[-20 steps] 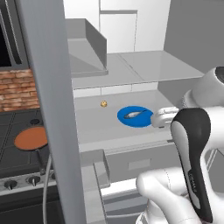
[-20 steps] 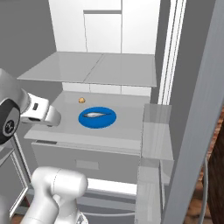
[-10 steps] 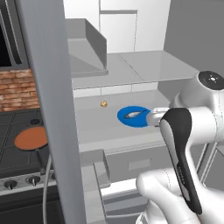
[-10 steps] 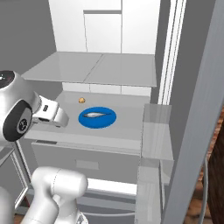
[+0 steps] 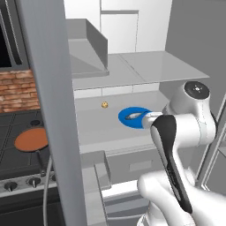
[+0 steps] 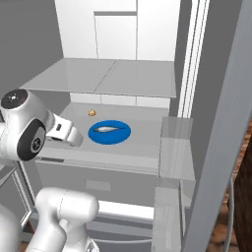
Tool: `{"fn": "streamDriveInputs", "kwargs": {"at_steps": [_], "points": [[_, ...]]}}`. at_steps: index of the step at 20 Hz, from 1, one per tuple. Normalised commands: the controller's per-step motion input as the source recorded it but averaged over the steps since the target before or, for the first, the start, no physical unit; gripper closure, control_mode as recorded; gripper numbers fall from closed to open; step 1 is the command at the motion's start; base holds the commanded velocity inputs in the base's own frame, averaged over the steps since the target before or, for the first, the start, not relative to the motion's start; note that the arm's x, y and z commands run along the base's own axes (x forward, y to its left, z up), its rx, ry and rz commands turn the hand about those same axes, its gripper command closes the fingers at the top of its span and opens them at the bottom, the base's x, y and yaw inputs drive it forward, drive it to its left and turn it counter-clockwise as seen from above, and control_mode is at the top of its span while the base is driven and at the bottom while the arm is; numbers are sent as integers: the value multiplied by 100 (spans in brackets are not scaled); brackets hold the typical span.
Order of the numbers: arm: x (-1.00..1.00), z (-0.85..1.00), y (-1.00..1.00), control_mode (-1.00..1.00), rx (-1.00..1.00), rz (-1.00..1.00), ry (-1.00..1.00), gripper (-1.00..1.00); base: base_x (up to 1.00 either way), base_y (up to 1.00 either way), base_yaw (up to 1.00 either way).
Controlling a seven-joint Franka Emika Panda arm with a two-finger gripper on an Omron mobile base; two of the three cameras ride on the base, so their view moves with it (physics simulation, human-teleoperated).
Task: Retrieve the fish from the fridge and place it on the saucepan with marinade on the stove.
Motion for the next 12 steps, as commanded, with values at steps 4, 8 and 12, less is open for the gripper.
{"fn": "streamDriveInputs", "kwargs": {"at_steps": [4,8,12], "points": [[41,-10,0,-100,0,-11,-3,-100,0,0,0],[35,0,0,-100,0,-12,-5,-100,0,0,0],[34,0,0,-100,0,-11,-4,-100,0,0,0]]}}
